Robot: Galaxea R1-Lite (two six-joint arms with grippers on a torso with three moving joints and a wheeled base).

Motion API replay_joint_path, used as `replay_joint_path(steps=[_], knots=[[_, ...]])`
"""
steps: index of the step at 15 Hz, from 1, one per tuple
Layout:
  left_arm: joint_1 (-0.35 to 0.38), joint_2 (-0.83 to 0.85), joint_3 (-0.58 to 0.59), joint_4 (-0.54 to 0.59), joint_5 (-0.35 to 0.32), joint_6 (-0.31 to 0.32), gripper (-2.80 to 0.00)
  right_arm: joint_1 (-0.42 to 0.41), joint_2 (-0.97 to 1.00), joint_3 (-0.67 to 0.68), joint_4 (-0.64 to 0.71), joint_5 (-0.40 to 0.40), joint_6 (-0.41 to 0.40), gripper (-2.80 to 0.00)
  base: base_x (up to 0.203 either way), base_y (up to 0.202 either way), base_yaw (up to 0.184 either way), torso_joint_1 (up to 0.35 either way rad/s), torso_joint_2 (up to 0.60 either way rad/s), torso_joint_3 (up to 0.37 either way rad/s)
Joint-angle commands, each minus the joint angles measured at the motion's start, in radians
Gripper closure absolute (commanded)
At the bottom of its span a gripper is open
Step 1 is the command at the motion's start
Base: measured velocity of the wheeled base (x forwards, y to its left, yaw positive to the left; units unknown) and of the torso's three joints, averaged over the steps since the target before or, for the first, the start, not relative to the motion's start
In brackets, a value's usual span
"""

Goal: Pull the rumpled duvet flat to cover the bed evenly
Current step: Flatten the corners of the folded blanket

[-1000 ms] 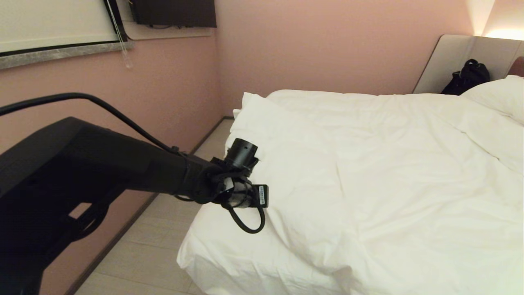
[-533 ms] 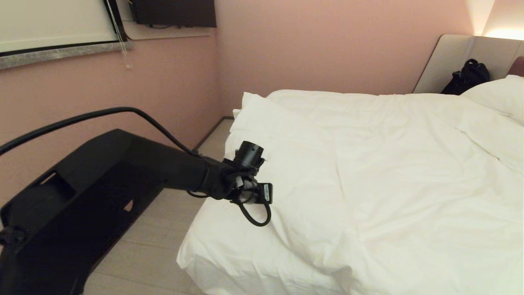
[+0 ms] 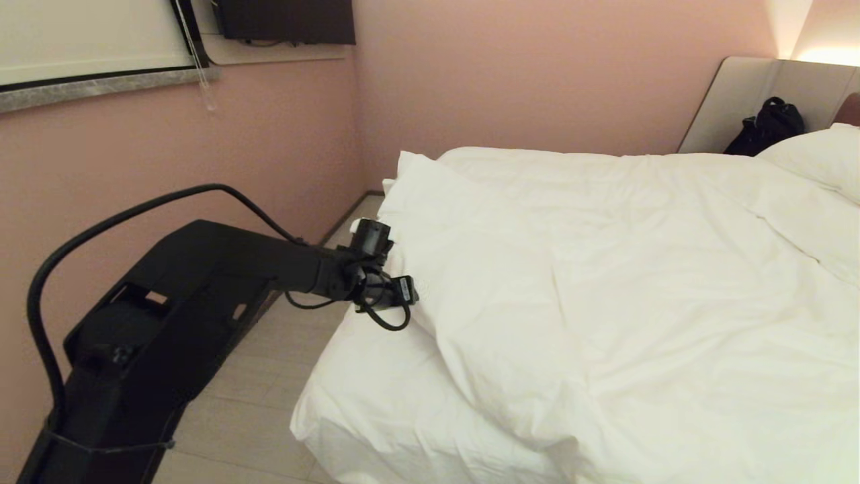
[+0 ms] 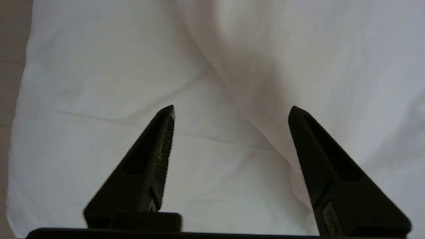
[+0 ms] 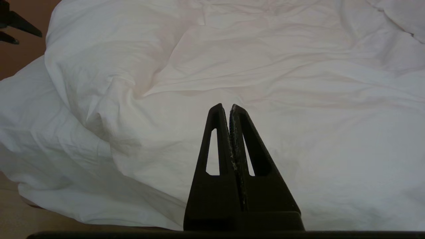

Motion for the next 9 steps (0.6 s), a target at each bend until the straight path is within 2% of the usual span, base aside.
replay_joint_path(steps=[1,4,6,9], knots=[[0.012,0.06,-0.044,0.02,-0.002,-0.002,-2.8,0.0,0.0,0.0,-0.002,0.0,0.0,0.0,0.0,0.0,0.0,0.0,0.0,0.0],[0.013,0.115,-0.144,0.081,-0.002,0.001,-2.8,0.0,0.0,0.0,0.0,0.0,0.0,0.0,0.0,0.0,0.0,0.0,0.0,0.0],[0.013,0.126,-0.16,0.079,-0.004,0.004,-2.8,0.0,0.0,0.0,0.0,0.0,0.0,0.0,0.0,0.0,0.0,0.0,0.0,0.0],[0.003,0.13,-0.162,0.067,-0.056,0.007,-2.8,0.0,0.0,0.0,0.0,0.0,0.0,0.0,0.0,0.0,0.0,0.0,0.0,0.0]])
